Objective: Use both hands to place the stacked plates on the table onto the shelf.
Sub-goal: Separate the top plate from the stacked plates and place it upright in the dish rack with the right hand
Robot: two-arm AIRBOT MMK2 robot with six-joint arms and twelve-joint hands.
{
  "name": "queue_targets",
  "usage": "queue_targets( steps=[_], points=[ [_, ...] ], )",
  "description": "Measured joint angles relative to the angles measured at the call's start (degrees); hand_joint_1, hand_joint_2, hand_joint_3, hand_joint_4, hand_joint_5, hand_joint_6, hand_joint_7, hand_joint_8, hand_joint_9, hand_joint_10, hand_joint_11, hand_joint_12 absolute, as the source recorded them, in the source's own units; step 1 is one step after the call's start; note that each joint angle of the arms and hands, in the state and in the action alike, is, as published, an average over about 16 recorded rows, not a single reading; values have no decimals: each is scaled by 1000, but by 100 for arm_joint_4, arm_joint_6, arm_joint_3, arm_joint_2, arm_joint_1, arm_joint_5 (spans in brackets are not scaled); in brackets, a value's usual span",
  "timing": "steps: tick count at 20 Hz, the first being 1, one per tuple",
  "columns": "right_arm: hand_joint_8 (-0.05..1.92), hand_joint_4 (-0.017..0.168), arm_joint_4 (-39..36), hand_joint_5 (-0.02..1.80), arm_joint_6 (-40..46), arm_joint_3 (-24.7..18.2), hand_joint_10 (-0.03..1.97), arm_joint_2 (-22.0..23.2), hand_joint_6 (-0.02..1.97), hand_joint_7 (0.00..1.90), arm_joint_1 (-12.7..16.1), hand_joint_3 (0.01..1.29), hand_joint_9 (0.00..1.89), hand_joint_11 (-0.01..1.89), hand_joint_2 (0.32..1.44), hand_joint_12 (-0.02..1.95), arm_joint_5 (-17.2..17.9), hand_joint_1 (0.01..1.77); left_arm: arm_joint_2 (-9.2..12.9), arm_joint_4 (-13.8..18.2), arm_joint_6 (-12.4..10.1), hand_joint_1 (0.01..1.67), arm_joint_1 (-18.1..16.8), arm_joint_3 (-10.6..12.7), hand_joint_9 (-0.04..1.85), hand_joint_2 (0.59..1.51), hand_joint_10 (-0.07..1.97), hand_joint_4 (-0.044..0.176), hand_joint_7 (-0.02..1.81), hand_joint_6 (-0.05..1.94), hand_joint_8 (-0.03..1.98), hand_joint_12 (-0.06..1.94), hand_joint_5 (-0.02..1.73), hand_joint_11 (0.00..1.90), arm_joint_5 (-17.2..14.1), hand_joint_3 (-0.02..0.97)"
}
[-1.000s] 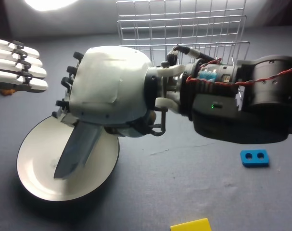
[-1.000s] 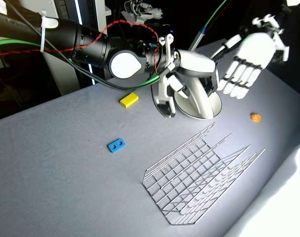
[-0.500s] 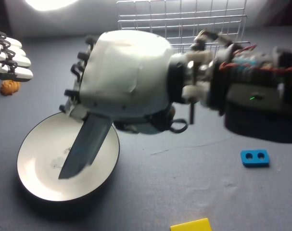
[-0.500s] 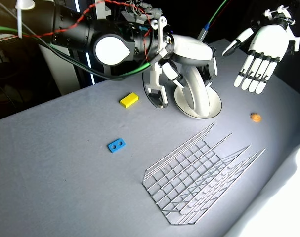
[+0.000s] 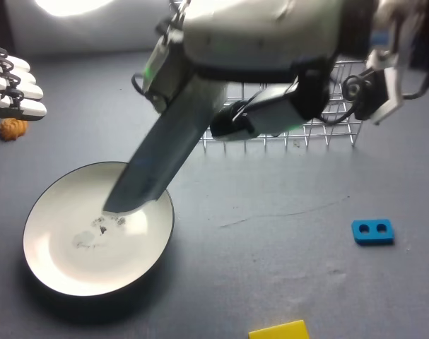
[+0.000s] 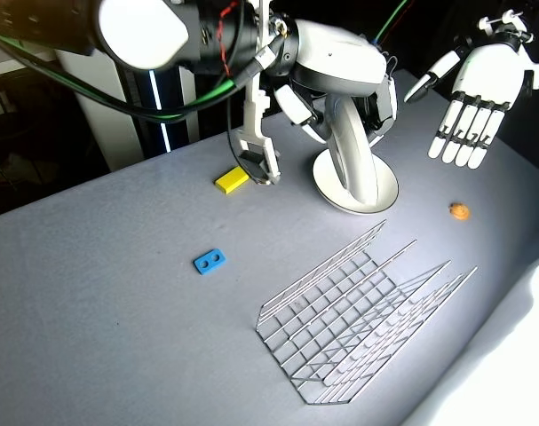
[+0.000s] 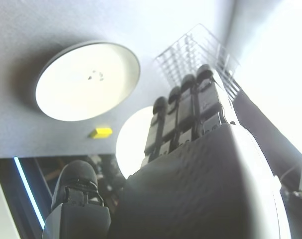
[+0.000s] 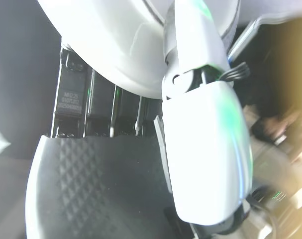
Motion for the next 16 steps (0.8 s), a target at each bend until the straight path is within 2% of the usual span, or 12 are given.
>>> queue_targets(
  steps=[4, 7, 11, 16],
  points=[
    [908, -2, -996, 888, 1984, 113, 1090, 236, 970, 1021, 315, 13, 1007, 853, 995, 1223, -345, 1336, 3, 89, -12, 14, 5, -78, 21, 1136, 3, 3, 24, 8, 0, 6, 43, 15, -18, 19],
    [907, -4, -1298, 889, 2989, 213, 1088, 348, 973, 1021, 511, 14, 1010, 855, 996, 1223, -620, 1343, 4, 164, -16, 14, 41, -151, 21, 1134, 3, 3, 25, 8, 0, 6, 44, 14, -33, 19],
    [912, -6, -1100, 887, 3556, 352, 1085, 423, 975, 1020, 721, 14, 1012, 856, 996, 1223, -1019, 1354, -5, 266, -9, 14, 151, -249, 21, 1132, 3, 3, 24, 8, 0, 6, 47, 14, -43, 19],
    [916, -7, -663, 886, 3773, 547, 1076, 461, 963, 1019, 867, 14, 1010, 856, 998, 1223, -1361, 1366, -42, 364, 10, 14, 353, -354, 21, 1133, 3, 2, 22, 7, 0, 7, 51, 14, -49, 20]
  ],
)
